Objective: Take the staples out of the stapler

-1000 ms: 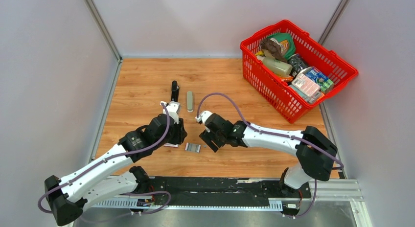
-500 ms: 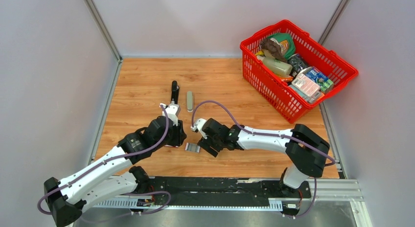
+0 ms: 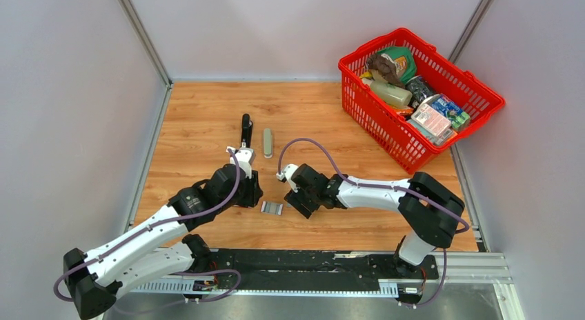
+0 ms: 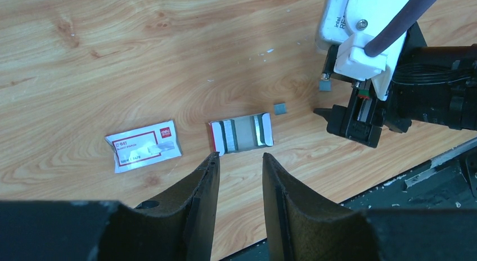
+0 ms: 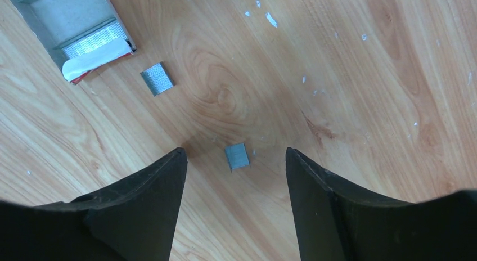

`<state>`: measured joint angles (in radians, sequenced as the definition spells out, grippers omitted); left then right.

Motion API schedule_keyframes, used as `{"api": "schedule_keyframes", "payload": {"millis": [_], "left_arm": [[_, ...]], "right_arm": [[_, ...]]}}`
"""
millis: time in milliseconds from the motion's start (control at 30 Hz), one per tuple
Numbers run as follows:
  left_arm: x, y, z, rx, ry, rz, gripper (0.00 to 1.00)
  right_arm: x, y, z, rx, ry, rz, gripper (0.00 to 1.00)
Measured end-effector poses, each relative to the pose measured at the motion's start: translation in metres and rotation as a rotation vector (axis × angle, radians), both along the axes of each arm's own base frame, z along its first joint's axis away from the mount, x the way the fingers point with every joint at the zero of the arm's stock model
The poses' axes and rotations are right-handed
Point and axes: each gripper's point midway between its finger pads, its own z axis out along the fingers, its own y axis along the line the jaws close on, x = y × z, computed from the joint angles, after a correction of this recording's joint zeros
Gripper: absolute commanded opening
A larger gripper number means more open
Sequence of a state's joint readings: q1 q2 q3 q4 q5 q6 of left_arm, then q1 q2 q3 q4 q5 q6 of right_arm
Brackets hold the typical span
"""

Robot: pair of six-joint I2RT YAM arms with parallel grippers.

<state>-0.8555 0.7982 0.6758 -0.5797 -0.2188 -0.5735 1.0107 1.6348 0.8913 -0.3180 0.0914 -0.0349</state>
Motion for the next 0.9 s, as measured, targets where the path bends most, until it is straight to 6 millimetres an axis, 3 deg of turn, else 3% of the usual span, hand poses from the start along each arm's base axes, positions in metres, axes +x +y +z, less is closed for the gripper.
{"api": "schedule_keyframes", "payload": {"millis": [167, 567, 900], "left_arm": [[0.000, 0.000, -0.002, 0.005, 0.004, 0.000, 0.42], [0.000, -0.001, -0.005, 0.014, 0.013, 0.000, 0.42], [-0.001, -0.002, -0.010, 0.026, 0.033, -0.008, 0.42]], "right_arm": [[-0.002, 0.003, -0.001, 0.023, 0.017, -0.003, 0.56], [-0.004, 0.006, -0.003, 0.071, 0.052, -0.047, 0.49], [-0.004, -0.006, -0.004, 0.070, 0.062, -0.121, 0.45]]}}
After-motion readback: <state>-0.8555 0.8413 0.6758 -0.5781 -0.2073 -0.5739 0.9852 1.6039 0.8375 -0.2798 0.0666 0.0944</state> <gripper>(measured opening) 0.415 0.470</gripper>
